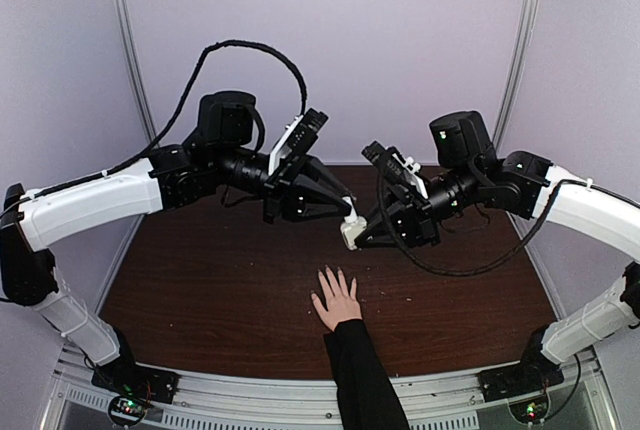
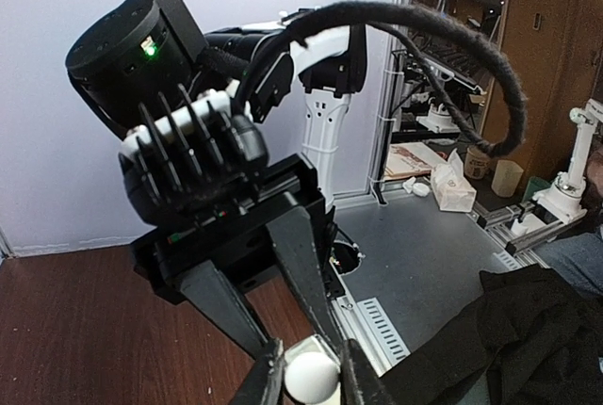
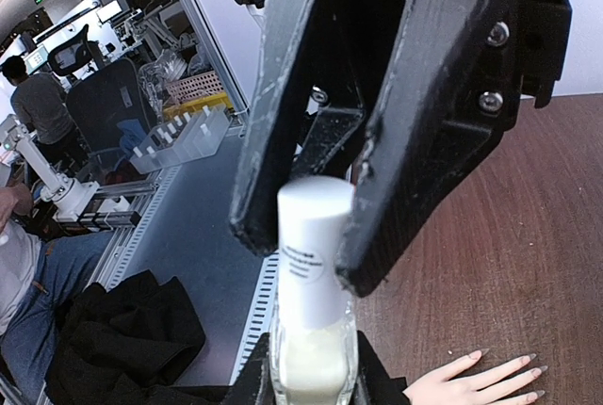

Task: Paint the nails
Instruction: Unscrew the cap of the nail polish bottle.

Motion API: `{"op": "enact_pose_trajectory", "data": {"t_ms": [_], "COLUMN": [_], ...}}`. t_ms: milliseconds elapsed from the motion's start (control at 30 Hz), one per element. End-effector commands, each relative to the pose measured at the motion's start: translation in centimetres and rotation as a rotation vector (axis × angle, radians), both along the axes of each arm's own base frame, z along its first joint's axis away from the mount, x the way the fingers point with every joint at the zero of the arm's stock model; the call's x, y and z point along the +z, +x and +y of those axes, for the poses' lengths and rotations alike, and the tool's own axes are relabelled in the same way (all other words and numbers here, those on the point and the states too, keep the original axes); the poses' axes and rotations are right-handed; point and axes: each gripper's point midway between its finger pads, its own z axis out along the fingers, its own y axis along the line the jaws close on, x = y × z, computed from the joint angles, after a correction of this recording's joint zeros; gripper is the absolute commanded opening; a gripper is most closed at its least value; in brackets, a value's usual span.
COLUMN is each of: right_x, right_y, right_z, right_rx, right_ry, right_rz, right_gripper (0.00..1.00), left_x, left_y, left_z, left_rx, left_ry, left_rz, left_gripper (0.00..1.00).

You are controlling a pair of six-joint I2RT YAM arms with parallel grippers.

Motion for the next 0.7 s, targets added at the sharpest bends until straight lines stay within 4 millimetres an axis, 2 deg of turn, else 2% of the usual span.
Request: {"op": "enact_pose_trajectory", "data": {"t_ms": [0, 400, 667], "right_x": [1.9, 1.8, 1.4], "right_y": [-0.2, 2.1, 3.6], "right_z": [0.1, -0.3, -0.4], "right_rx": [0.009, -0.112, -0.187], "right_ry": [0.049, 0.029, 0.004], "right_rz": [-0.041, -0.105, -0.171], "right_gripper": [0.0, 0.0, 0.0], "left_x": [1.4, 2.2, 1.4], "left_y": [-0.3, 2.0, 3.6], "left_z": [-0.2, -1.1, -1.7], "left_rx": [-0.023, 0.11, 0.19], "left_ry": [-0.054, -0.024, 0.002], "left_rz": [-0.038, -0.021, -0.006], "left_gripper": [0.18, 0.0, 0.0]}}
